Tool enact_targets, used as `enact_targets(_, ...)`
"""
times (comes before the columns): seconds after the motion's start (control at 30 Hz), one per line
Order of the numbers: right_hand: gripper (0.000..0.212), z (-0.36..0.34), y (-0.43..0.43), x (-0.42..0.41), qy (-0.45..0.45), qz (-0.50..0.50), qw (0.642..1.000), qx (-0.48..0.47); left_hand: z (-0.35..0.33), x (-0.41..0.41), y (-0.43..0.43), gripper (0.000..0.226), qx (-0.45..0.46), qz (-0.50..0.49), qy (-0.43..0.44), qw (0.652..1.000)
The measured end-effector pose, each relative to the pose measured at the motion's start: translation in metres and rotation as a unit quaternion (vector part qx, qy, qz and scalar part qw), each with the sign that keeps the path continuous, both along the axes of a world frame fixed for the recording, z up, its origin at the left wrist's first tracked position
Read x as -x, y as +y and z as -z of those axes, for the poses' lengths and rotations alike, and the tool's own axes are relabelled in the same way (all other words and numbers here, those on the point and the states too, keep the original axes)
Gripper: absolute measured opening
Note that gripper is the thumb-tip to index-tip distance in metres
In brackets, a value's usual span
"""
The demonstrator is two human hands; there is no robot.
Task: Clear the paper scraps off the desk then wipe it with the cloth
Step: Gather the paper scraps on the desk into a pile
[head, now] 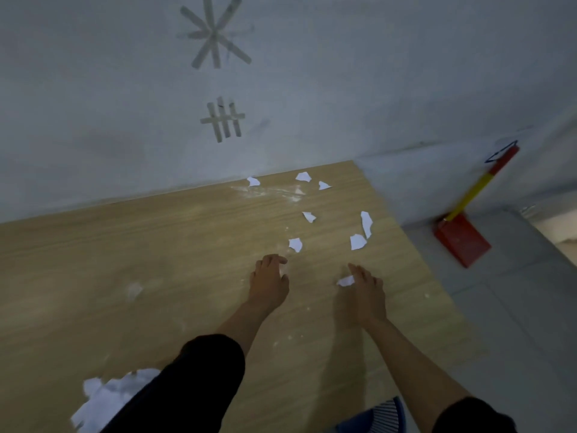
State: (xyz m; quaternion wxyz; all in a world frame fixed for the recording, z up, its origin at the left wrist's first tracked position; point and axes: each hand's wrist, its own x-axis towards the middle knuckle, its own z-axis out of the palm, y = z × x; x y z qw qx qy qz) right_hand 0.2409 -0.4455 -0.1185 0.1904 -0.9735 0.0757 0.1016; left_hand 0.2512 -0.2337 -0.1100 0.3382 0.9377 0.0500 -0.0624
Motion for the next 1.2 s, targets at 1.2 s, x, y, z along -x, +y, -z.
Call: enact_targets(1.2,0.024,0.003,-0.047,-0.080,-0.128,0.069,0.948,-0.284,0.020,-0.103,-0.044,0.010,0.165,-0.126,-0.013,0.978)
